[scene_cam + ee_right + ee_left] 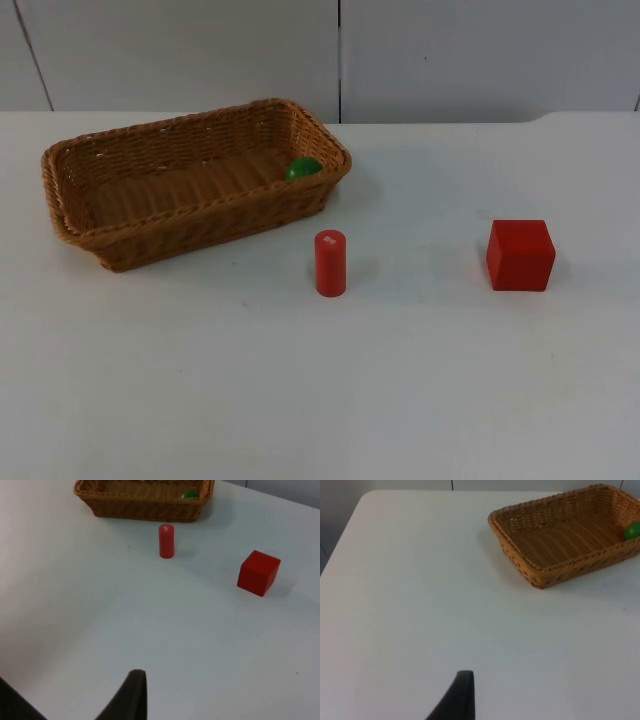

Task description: Pick up the basket with the left hand and place the object to the left of the red cylinder into the basket with the right hand.

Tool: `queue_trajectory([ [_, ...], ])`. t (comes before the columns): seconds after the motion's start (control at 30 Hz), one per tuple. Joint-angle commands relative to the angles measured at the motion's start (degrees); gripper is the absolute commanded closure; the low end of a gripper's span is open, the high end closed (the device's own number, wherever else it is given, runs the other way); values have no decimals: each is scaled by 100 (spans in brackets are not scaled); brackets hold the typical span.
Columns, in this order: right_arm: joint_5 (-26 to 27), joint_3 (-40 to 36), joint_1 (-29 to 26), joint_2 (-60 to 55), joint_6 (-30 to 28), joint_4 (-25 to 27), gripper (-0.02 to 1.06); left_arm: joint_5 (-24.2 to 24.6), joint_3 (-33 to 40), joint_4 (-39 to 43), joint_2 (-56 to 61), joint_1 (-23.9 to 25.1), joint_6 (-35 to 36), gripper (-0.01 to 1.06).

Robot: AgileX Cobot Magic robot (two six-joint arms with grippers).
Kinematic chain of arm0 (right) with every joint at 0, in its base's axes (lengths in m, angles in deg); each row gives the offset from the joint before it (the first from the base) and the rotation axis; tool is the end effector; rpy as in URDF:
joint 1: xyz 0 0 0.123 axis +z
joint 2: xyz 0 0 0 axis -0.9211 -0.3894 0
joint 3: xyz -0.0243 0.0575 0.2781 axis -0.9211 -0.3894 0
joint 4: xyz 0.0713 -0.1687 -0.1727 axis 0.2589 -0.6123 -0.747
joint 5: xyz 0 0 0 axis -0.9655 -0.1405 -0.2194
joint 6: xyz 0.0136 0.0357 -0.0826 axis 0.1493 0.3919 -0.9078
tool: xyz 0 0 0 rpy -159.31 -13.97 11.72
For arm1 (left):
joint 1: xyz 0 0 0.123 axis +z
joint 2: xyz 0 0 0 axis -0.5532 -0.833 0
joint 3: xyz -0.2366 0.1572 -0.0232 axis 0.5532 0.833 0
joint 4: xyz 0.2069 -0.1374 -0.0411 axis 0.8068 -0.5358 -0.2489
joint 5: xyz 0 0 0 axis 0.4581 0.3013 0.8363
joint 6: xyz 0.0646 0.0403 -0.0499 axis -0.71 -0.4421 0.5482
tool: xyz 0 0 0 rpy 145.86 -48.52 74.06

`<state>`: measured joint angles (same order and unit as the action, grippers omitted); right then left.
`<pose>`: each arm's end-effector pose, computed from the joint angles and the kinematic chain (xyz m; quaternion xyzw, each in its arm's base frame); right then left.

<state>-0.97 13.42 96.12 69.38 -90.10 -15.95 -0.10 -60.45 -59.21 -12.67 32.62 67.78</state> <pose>-0.0090 0.0003 0.2799 -0.2431 0.8217 0.1412 0.4957 -0.0048 0.0008 0.2757 -0.0183 0.8585 -0.0152 0.5123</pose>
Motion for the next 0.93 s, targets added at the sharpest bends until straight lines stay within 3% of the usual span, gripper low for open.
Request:
queue_trajectory([
  [0.0,61,-7,18,19,5,22,1,-17,19,-50,21,-16,-16,0],
  [0.33,77,-7,-185,19,5,20,1,-17,19,-50,21,-16,-16,0],
  [0.47,77,-7,-702,19,5,20,1,-17,19,-50,21,-16,-16,0],
  [0.63,77,-7,-1812,19,5,20,1,-17,19,-50,21,-16,-16,0],
  [0.9,77,-7,-2741,19,5,20,1,-17,19,-50,21,-16,-16,0],
])
